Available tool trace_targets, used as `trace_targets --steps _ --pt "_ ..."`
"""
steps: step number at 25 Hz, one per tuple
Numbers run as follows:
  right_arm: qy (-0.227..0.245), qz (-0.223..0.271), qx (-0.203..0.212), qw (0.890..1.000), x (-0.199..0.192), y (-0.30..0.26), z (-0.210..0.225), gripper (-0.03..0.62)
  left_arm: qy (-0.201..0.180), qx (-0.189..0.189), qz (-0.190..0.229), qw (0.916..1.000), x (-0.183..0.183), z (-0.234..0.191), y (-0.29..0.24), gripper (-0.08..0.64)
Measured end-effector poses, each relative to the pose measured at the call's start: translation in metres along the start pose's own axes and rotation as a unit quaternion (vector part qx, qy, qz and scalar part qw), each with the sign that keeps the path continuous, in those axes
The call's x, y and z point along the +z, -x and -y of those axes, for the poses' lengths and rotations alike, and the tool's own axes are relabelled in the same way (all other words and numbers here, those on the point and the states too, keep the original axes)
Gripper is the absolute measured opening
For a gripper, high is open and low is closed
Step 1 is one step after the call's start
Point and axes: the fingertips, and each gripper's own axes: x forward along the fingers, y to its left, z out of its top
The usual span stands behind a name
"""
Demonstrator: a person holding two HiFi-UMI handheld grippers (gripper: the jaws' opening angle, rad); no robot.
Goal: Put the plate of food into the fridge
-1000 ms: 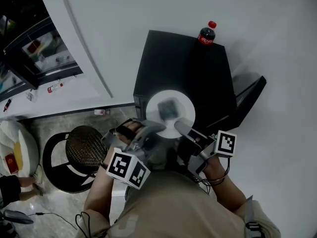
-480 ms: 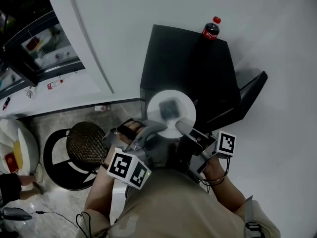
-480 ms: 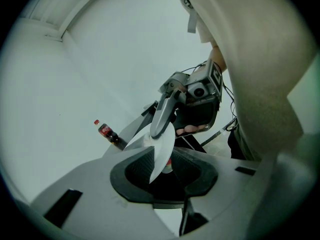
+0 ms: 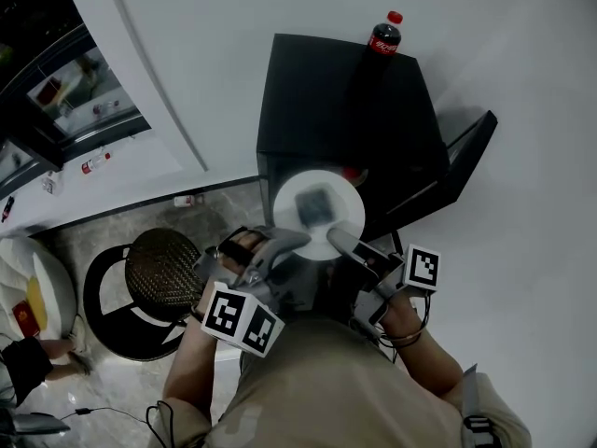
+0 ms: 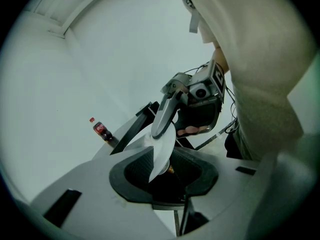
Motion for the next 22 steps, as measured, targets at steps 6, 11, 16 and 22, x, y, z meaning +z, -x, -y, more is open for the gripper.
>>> trace_targets --steps 6,11,16,22 --pt "-0.001 0.009 -0.011 1.000 -0.001 0.011 0.002 0.040 0.019 -0.007 0.008 0.9998 0.006 0.008 -0.003 0.115" --pt "-0.005 0.014 -0.010 1.000 0.004 0.022 0.006 0.040 0.038 0.003 -0.003 0.9993 0.009 0.011 -0.008 0.134" --pt "-0.008 0.024 -0.014 1.000 0.015 0.043 0.010 0.038 0.058 0.018 -0.010 0.9981 0.017 0.009 -0.010 0.172" --pt "-0.007 0.030 -0.009 0.999 0.027 0.067 0.009 0.038 0.178 0.024 0.042 0.9829 0.033 0.008 -0.011 0.215"
